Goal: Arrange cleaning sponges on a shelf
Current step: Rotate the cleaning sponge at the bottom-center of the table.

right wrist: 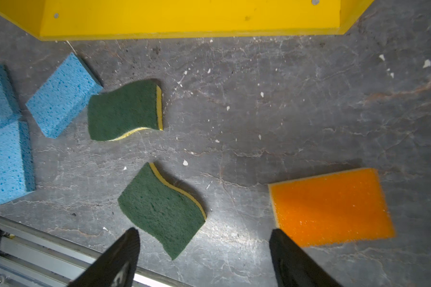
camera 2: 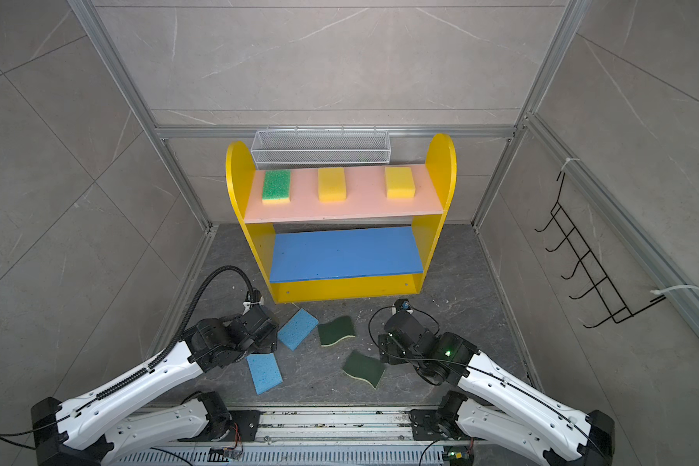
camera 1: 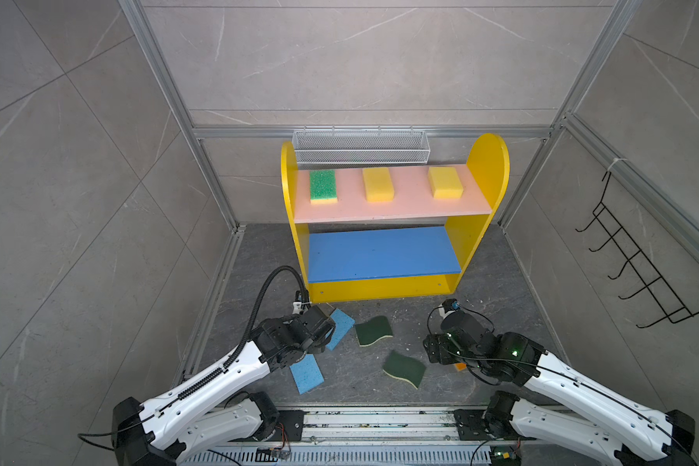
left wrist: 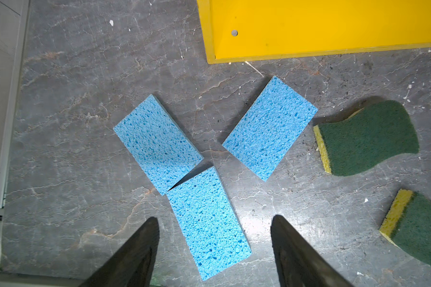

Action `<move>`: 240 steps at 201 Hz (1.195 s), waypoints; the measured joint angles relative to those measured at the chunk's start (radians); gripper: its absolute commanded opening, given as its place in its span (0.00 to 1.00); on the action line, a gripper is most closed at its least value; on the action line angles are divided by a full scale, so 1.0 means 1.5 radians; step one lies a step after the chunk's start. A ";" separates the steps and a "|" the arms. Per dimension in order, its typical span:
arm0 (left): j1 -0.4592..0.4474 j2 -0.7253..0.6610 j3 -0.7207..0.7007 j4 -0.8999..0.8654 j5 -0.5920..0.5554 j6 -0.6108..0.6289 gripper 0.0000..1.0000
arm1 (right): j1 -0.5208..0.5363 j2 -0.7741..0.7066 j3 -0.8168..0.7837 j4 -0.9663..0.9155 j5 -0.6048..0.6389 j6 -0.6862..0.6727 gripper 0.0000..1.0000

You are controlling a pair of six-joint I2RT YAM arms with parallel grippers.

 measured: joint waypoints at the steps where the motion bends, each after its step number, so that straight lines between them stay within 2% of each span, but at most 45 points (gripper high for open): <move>1: 0.000 -0.001 -0.002 0.002 0.001 -0.001 0.74 | 0.001 0.000 -0.001 -0.001 0.000 0.002 0.84; 38: -0.004 -0.001 -0.031 0.039 0.019 -0.016 0.74 | 0.007 0.001 -0.007 -0.043 0.016 0.050 0.85; 104: -0.024 0.057 -0.031 0.094 0.040 -0.013 0.74 | 0.017 0.001 -0.032 -0.081 0.025 0.094 0.84; 163: -0.024 0.022 -0.031 0.104 0.058 0.004 0.74 | 0.084 0.063 -0.078 -0.005 -0.028 0.094 0.85; 240: -0.024 0.021 -0.029 0.100 0.060 0.004 0.74 | 0.181 0.127 -0.078 0.044 -0.028 0.088 0.85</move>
